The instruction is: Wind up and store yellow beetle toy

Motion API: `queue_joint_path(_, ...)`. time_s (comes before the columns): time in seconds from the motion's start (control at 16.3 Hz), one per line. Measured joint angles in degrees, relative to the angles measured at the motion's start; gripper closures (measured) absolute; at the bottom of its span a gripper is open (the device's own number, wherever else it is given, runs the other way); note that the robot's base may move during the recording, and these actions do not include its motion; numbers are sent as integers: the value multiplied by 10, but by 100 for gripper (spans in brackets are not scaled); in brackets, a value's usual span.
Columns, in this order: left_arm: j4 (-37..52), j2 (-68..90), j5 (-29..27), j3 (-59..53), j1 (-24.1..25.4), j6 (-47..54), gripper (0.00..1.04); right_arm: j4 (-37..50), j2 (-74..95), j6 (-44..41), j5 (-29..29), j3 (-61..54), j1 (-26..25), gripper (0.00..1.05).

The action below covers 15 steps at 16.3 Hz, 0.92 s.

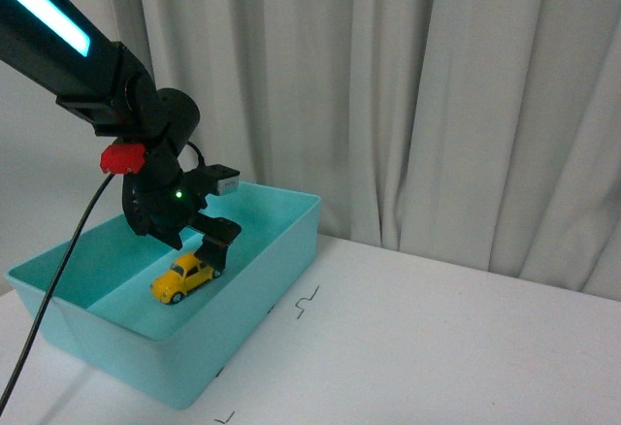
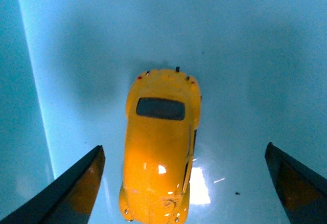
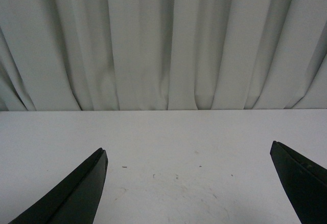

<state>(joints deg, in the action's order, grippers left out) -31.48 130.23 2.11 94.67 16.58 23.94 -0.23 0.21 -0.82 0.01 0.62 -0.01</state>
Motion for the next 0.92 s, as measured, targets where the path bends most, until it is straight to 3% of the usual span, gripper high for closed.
queue_joint_path(0.06, 11, -4, 17, 0, 0, -1, 5, 0, 0, 0, 0, 0, 0, 7)
queue_joint_path(0.37, 97, -172, 93, -76, 13, 5, 7, 0, 0, 0, 0, 0, 0, 7)
queue_joint_path(0.73, 154, -493, 216, -345, 87, 17, 7, 0, 0, 0, 0, 0, 0, 7)
queue_joint_path(0.8, 338, -577, 230, -441, 95, -35, 17, 0, 0, 0, 0, 0, 0, 7)
queue_joint_path(0.92, 518, -756, 228, -627, 83, -163, 40, 0, 0, 0, 0, 0, 0, 7)
